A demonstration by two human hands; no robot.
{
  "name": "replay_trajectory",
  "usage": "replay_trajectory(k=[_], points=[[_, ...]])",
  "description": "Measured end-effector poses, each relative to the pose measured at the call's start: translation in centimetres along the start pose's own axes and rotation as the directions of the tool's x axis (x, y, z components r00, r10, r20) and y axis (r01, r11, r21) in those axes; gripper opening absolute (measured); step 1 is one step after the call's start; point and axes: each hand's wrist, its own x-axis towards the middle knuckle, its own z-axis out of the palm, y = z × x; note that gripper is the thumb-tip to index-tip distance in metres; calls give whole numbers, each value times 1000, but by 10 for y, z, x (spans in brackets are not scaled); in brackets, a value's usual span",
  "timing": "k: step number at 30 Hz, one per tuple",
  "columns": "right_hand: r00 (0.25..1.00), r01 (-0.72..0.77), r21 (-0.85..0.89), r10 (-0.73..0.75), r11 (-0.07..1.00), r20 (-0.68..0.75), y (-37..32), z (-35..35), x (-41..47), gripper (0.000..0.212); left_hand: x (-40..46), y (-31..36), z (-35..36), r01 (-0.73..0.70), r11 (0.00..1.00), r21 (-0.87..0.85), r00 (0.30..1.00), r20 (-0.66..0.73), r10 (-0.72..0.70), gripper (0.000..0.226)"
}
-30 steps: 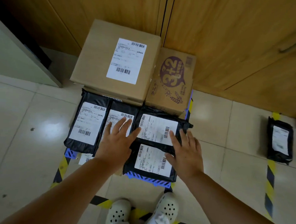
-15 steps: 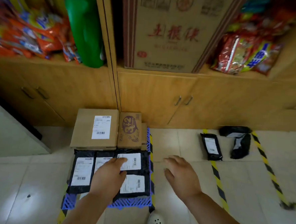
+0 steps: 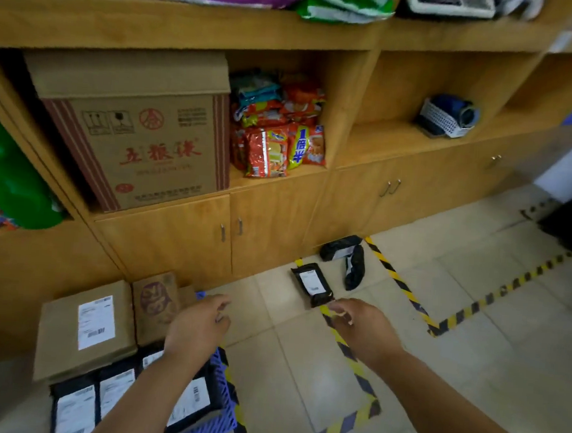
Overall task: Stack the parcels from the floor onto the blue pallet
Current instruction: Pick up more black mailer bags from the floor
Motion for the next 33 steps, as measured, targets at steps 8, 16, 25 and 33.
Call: replay_trajectory(k=[8, 16, 25, 33], points=[[991, -128, -69, 130, 989, 38, 146, -116, -6, 30, 32, 156, 65, -28, 997, -78, 1000, 3, 29, 37], [990, -116, -103, 123, 988, 62, 238, -182, 39, 27, 68, 258, 118, -41, 964, -262, 999, -40, 32, 33], [992, -95, -50, 98, 994, 79, 292, -223, 146, 28, 170, 328, 129, -16, 963, -270, 997, -75, -4, 32], [982, -169, -33, 171, 985, 77, 334, -271, 272, 29, 299, 407, 137, -17, 936, -352, 1000, -16, 12, 32]])
